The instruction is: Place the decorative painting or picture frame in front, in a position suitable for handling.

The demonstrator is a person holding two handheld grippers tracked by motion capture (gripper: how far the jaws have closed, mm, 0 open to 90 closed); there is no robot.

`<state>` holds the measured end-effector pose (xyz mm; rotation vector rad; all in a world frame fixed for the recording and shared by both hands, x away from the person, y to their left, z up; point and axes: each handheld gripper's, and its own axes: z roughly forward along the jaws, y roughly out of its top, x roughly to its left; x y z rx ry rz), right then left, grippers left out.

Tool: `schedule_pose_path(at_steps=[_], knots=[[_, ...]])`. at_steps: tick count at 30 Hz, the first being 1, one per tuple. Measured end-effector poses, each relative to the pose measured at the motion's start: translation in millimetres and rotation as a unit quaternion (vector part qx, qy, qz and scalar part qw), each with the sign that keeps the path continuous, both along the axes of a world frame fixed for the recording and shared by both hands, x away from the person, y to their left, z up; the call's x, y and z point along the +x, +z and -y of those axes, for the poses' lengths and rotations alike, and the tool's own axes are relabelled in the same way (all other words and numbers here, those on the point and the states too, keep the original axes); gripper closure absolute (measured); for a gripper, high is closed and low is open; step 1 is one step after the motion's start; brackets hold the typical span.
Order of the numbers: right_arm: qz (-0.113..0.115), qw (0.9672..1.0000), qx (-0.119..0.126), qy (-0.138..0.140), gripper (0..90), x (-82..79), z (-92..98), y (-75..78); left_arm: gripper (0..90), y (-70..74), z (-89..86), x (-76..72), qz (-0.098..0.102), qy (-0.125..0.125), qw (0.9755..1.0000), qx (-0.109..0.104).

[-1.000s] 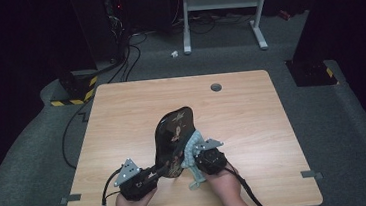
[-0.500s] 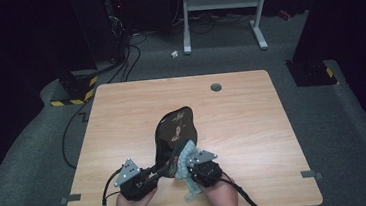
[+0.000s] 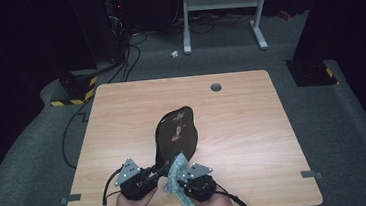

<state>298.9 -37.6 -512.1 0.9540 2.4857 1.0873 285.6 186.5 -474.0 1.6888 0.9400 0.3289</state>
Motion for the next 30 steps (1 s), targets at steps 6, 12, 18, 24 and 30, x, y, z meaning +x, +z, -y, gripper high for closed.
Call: schedule_pose_path(at_steps=[6, 12, 18, 24, 30], knots=[[0.008, 0.9999, -0.008, -0.006, 68.5, 6.5, 2.6, 0.8, 75.5, 1.0, -0.5, 1.0, -0.002, -0.001, 1.0, 0.005], [0.01, 0.9995, -0.005, -0.031, 68.6, 26.3, 16.3, 0.2, 75.4, 1.4, -1.0, 1.4, -0.006, -0.002, 1.0, 0.005], [0.001, 0.9967, -0.01, -0.081, 68.4, 56.4, 32.5, 1.1, 75.3, 2.1, -0.6, 0.9, -0.008, -0.002, 0.9999, 0.007], [0.001, 0.9943, -0.009, -0.107, 68.5, 69.3, 40.4, -0.6, 75.3, 1.4, -1.1, 0.9, -0.007, -0.004, 1.0, 0.005], [0.009, 0.9965, -0.014, -0.082, 68.4, 53.4, 32.4, -1.9, 75.1, 1.1, -0.2, 0.6, -0.006, -0.002, 1.0, 0.003]])
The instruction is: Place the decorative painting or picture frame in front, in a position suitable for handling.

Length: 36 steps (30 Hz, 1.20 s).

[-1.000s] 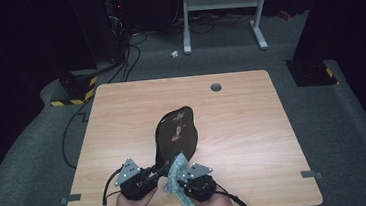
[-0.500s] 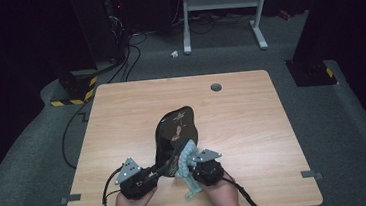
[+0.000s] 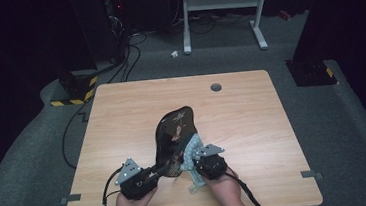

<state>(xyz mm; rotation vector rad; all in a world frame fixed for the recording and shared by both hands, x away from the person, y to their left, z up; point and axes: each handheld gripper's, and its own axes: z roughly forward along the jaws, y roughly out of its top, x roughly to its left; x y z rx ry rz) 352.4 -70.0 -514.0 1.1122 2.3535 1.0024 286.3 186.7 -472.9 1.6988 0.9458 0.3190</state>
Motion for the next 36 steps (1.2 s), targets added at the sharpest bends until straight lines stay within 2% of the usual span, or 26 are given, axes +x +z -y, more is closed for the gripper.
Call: schedule_pose_path(at_steps=[9, 14, 19, 32, 34, 35, 36], knots=[[0.007, 0.9977, 0.016, 0.066, 68.2, -45.0, -23.1, -2.5, 75.2, -0.2, 0.7, -0.6, 0.001, 0.005, 1.0, -0.001], [0.008, 0.9962, 0.018, 0.084, 68.0, -57.1, -29.2, -4.2, 75.4, 0.1, 0.8, -0.7, 0.001, 0.005, 1.0, 0.002], [0.007, 0.9967, 0.019, 0.078, 67.9, -49.3, -25.0, -1.2, 75.4, 0.7, 0.4, -0.3, -0.001, 0.002, 1.0, 0.005], [0.008, 0.9998, 0.004, 0.02, 68.0, -4.9, -2.1, 6.4, 75.3, 0.3, -0.4, 0.0, -0.002, -0.001, 1.0, 0.003], [0.007, 0.9999, 0.0, 0.013, 68.1, 0.1, 0.9, 6.4, 75.3, 0.7, -0.1, -0.3, -0.003, 0.0, 1.0, 0.004], [-0.002, 1.0, 0.003, 0.004, 68.1, 1.2, 1.2, 6.7, 75.3, 1.0, -0.3, -0.2, -0.005, 0.0, 1.0, 0.004], [0.003, 1.0, -0.001, 0.007, 68.1, 2.0, 1.7, 7.2, 75.0, 1.3, -0.8, 0.3, -0.01, -0.003, 0.9999, 0.002]])
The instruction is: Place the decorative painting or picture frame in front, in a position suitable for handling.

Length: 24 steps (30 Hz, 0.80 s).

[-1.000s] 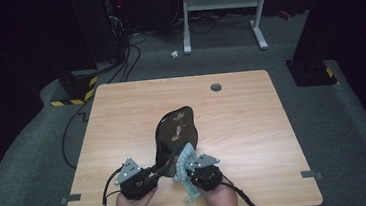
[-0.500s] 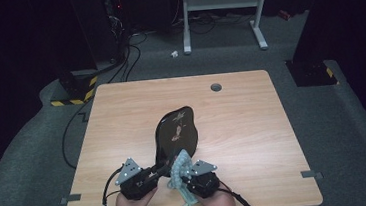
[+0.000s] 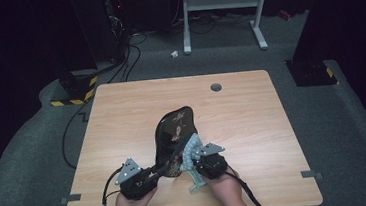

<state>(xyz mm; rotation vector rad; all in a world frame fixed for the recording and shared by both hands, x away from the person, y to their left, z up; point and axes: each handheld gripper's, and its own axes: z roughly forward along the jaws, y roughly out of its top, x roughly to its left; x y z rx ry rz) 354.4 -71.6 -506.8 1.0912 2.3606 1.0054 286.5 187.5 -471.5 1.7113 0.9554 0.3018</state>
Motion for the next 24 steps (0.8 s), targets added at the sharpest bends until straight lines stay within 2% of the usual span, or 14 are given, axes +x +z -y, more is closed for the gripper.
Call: schedule_pose_path(at_steps=[5, 10, 12, 18, 24], knots=[[0.003, 1.0, -0.002, -0.001, 68.0, -1.6, 1.2, 1.1, 69.2, 2.1, 1.6, 0.1, 0.002, -0.007, 0.9998, 0.017], [0.006, 1.0, -0.004, 0.003, 68.1, -2.7, 3.4, 1.8, 62.6, 12.5, 2.5, 0.7, 0.014, -0.006, 0.9997, 0.017], [0.005, 1.0, -0.002, 0.003, 68.1, -3.1, 3.3, 2.1, 60.8, 16.4, 2.2, 2.5, 0.013, -0.011, 0.9998, 0.009], [0.002, 1.0, 0.003, -0.002, 68.0, -4.6, 3.2, 2.7, 59.0, 33.6, 2.9, 9.2, 0.029, -0.006, 0.9995, 0.009], [0.007, 1.0, 0.0, 0.004, 68.1, -4.2, 2.8, 3.1, 62.4, 45.2, 3.8, 18.9, 0.032, 0.005, 0.9995, -0.004]])
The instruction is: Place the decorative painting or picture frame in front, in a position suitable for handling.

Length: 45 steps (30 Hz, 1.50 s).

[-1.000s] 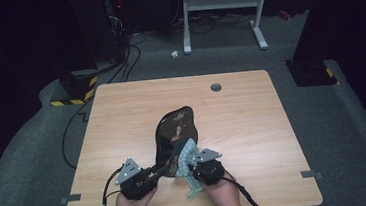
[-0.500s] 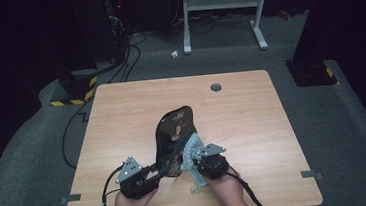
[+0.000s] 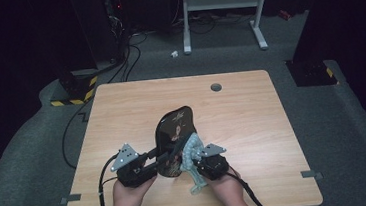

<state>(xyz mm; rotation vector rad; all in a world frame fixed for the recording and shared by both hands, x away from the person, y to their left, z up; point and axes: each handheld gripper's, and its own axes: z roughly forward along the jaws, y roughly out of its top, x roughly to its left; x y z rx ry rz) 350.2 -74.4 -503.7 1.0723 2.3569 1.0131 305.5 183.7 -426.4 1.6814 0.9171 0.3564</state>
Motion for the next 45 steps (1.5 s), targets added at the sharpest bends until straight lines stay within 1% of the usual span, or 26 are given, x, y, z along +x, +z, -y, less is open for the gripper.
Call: schedule_pose_path(at_steps=[3, 5, 6, 9, 13, 15, 16, 17, 19, 20, 21, 25, 28, 29, 31, 32, 33, 35, 39, 41, 45], knots=[[-0.001, 1.0, 0.001, 0.0, 68.1, -0.1, -0.5, -0.5, 69.0, 2.3, 2.1, 2.5, -0.001, 0.003, 1.0, -0.004], [-0.002, 1.0, 0.002, 0.001, 68.1, -0.4, -0.9, -0.1, 74.9, 1.8, 3.2, 2.3, -0.003, 0.01, 0.9999, -0.001], [-0.004, 1.0, 0.003, 0.001, 68.1, -1.0, -1.4, 0.5, 75.4, 1.6, 3.2, 2.0, -0.002, 0.014, 0.9999, -0.001], [0.003, 0.9999, 0.006, 0.012, 68.2, -6.2, -5.5, 5.3, 77.8, 1.7, 3.6, 0.1, 0.002, 0.027, 0.9996, 0.006], [0.02, 0.9985, 0.015, 0.048, 68.2, -24.1, -20.1, 19.5, 78.2, 2.0, 4.3, -0.6, 0.0, 0.031, 0.9995, 0.007], [0.026, 0.9975, 0.02, 0.062, 68.2, -32.1, -26.1, 24.5, 78.2, 2.0, 4.8, -0.5, -0.002, 0.032, 0.9995, 0.005], [0.025, 0.9973, 0.022, 0.066, 68.2, -35.9, -28.9, 26.1, 78.2, 2.0, 5.1, -0.7, -0.001, 0.032, 0.9995, 0.006], [0.029, 0.9964, 0.021, 0.077, 68.2, -41.6, -33.8, 27.7, 78.3, 1.9, 5.2, -0.7, -0.001, 0.033, 0.9994, 0.006], [0.028, 0.9954, 0.017, 0.09, 68.2, -50.2, -41.1, 28.1, 78.3, 1.8, 5.2, -0.7, -0.002, 0.035, 0.9994, 0.004], [0.032, 0.9942, 0.014, 0.102, 68.2, -55.4, -45.6, 27.8, 78.3, 1.7, 5.3, -0.9, -0.001, 0.035, 0.9994, 0.005], [0.03, 0.9934, 0.015, 0.11, 68.2, -60.7, -49.7, 27.1, 78.3, 1.7, 5.4, -1.0, -0.001, 0.036, 0.9994, 0.005], [0.027, 0.9919, 0.012, 0.124, 68.2, -71.6, -57.4, 24.5, 78.3, 2.1, 5.5, -1.1, -0.001, 0.035, 0.9994, 0.008], [0.021, 0.9917, 0.005, 0.127, 68.2, -74.5, -58.8, 23.7, 78.3, 1.7, 6.3, -1.9, 0.003, 0.037, 0.9993, 0.008], [0.023, 0.9917, 0.0, 0.126, 68.2, -74.6, -58.5, 24.0, 78.3, 1.9, 6.4, -2.1, 0.003, 0.037, 0.9993, 0.008], [0.023, 0.9923, -0.003, 0.122, 68.2, -72.1, -56.1, 24.9, 78.3, 2.1, 6.3, -2.2, 0.003, 0.036, 0.9993, 0.01], [0.023, 0.993, -0.005, 0.116, 68.2, -69.6, -54.0, 25.3, 78.3, 2.0, 6.0, -2.0, 0.003, 0.035, 0.9993, 0.01], [0.018, 0.9945, -0.006, 0.103, 68.2, -64.0, -49.4, 25.4, 78.2, 2.1, 5.9, -2.1, 0.003, 0.035, 0.9993, 0.01], [0.013, 0.9961, -0.004, 0.087, 68.2, -56.1, -43.0, 25.4, 78.3, 2.0, 6.1, -2.6, 0.004, 0.035, 0.9993, 0.011], [0.006, 0.9983, -0.009, 0.058, 68.2, -40.4, -32.9, 25.0, 78.3, 2.2, 6.4, -2.4, 0.003, 0.035, 0.9993, 0.011], [0.005, 0.9983, -0.009, 0.058, 68.2, -39.9, -33.2, 25.6, 78.2, 2.6, 6.6, -2.2, 0.002, 0.035, 0.9993, 0.012], [0.015, 0.9964, -0.014, 0.082, 68.2, -50.7, -44.2, 25.9, 78.3, 2.9, 6.6, -1.9, 0.0, 0.035, 0.9993, 0.012]])
